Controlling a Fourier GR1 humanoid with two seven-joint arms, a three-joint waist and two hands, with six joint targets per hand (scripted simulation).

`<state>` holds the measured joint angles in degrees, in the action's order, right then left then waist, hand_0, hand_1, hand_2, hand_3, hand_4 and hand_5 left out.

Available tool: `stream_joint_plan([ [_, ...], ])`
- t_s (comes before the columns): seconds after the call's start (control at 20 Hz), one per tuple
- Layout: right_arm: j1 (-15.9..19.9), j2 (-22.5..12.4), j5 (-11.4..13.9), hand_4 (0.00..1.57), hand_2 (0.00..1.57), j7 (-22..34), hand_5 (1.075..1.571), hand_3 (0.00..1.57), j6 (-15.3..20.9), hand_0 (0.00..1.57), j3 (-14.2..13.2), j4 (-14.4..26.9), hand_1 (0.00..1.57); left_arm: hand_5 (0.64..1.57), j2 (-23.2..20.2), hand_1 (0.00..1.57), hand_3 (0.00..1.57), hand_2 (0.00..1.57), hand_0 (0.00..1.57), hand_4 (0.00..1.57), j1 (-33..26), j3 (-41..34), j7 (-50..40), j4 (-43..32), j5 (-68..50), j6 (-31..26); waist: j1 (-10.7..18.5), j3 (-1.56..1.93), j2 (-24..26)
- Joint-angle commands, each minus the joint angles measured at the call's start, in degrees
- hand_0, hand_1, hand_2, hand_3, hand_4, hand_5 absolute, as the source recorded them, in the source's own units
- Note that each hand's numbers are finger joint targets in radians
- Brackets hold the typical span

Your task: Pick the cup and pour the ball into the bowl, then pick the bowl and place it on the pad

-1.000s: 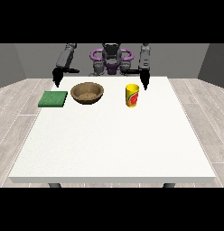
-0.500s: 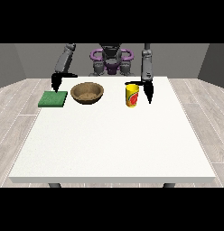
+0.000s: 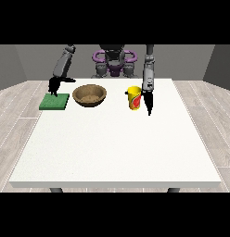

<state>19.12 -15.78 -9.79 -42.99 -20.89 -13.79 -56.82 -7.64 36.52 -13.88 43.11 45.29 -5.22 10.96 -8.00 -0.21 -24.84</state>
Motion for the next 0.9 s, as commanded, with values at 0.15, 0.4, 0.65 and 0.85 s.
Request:
stream_joint_plan([
  [0.15, 1.22, -5.76, -1.5, 0.0, 0.0, -0.77, 1.543, 0.0, -4.97, 0.0, -1.76, 1.87, 0.0, 1.56, -0.86, 1.35, 1.57, 1.57, 1.35, 1.11, -0.43, -1.57, 4.73, -0.93, 3.03, 9.28, -3.55, 0.25, -3.94],
  [0.4, 1.04, -6.71, -2.43, 0.13, 0.28, -1.73, 1.548, 0.0, -5.4, 0.0, -1.71, -0.74, 0.0, 1.528, 0.37, 1.36, 1.57, 1.57, 1.36, 1.19, -3.84, -2.54, 6.54, 1.08, 3.34, 12.97, -6.13, 0.21, -6.31],
  [0.65, 4.44, -5.2, -3.04, 0.22, 0.28, 6.52, 1.554, 0.0, -3.9, 0.0, 0.37, 2.3, 0.0, 1.534, -1.13, 1.39, 1.57, 1.57, 1.39, 1.23, -2.29, 2.79, -5.37, 3.61, 11.9, 22.43, -7.49, 0.31, 2.74],
  [0.85, 6.12, -2.28, -1.05, 0.27, 0.23, 6.0, 1.552, 0.17, -1.52, 0.0, 1.77, 7.24, 0.0, 1.532, -4.33, 1.4, 1.57, 1.57, 1.4, 1.25, -1.59, 9.53, -15.91, 3.72, 23.23, 29.29, -6.65, 0.53, 8.13],
])
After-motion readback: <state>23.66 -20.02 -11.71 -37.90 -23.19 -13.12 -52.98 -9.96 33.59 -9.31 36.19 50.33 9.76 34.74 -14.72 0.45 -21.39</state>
